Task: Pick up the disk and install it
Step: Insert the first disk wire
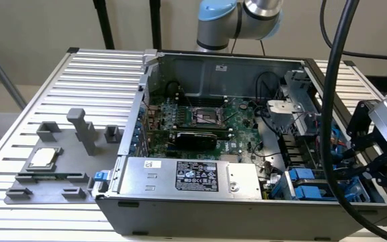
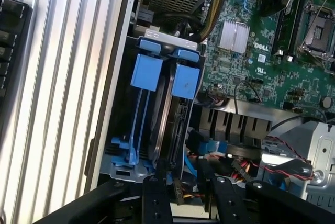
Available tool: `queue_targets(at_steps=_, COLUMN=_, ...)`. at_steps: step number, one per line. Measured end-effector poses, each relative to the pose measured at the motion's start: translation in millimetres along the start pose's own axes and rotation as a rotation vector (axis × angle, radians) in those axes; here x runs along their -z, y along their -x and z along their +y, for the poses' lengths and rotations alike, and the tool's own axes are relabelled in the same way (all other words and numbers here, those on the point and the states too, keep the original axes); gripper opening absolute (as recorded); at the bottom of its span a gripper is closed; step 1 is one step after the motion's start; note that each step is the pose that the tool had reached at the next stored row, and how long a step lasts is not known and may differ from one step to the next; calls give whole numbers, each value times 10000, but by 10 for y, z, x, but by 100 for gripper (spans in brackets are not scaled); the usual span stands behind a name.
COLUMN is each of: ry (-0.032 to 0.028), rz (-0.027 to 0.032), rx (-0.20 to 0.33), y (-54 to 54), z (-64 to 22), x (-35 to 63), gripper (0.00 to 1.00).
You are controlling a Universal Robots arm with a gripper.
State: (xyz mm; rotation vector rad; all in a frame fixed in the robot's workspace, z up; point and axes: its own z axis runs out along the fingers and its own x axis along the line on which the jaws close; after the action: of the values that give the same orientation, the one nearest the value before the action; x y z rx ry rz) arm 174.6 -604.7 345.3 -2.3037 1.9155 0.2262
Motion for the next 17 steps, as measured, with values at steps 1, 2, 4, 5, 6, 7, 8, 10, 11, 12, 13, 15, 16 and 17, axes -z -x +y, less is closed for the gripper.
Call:
queue_targets(at_steps=1, ry=3, rz=0, rx=13, y=-1, z=-3, x=-2, gripper=100)
queue_targets(at_steps=2, ry=5, rz=0, rx=24, y=-2, z=-5, x=-4, gripper=0)
queue_targets(at_steps=4, ry=10, rz=-1, rx=47, y=-3, z=-9, x=-6, gripper=0)
queue_targets(at_steps=5, ry=12, rz=-1, rx=57, y=-4, z=-11, x=-7, gripper=0)
queue_targets(at_steps=6, ry=14, rz=-2, rx=66, y=-4, z=-12, x=-7, gripper=0)
queue_targets(at_steps=7, ry=17, rz=-2, rx=70, y=-4, z=-11, x=-7, gripper=0)
queue_targets(at_steps=8, ry=17, rz=-2, rx=74, y=-4, z=-11, x=-7, gripper=0)
queue_targets(at_steps=10, ry=17, rz=-1, rx=80, y=-4, z=-12, x=-7, gripper=0)
queue_targets(at_steps=11, ry=17, rz=-2, rx=83, y=-4, z=-12, x=-7, gripper=0)
queue_targets(at_steps=12, ry=15, rz=-1, rx=86, y=-3, z=-8, x=-6, gripper=0)
queue_targets(at_steps=13, ry=18, rz=-3, rx=89, y=0, z=1, x=-5, gripper=0)
queue_targets(at_steps=15, ry=19, rz=-2, rx=93, y=7, z=41, x=0, gripper=0)
queue_targets(at_steps=16, ry=20, rz=-3, rx=96, y=13, z=67, x=2, gripper=0)
queue_targets(at_steps=17, ry=20, rz=-2, rx=96, y=19, z=98, x=4, gripper=0)
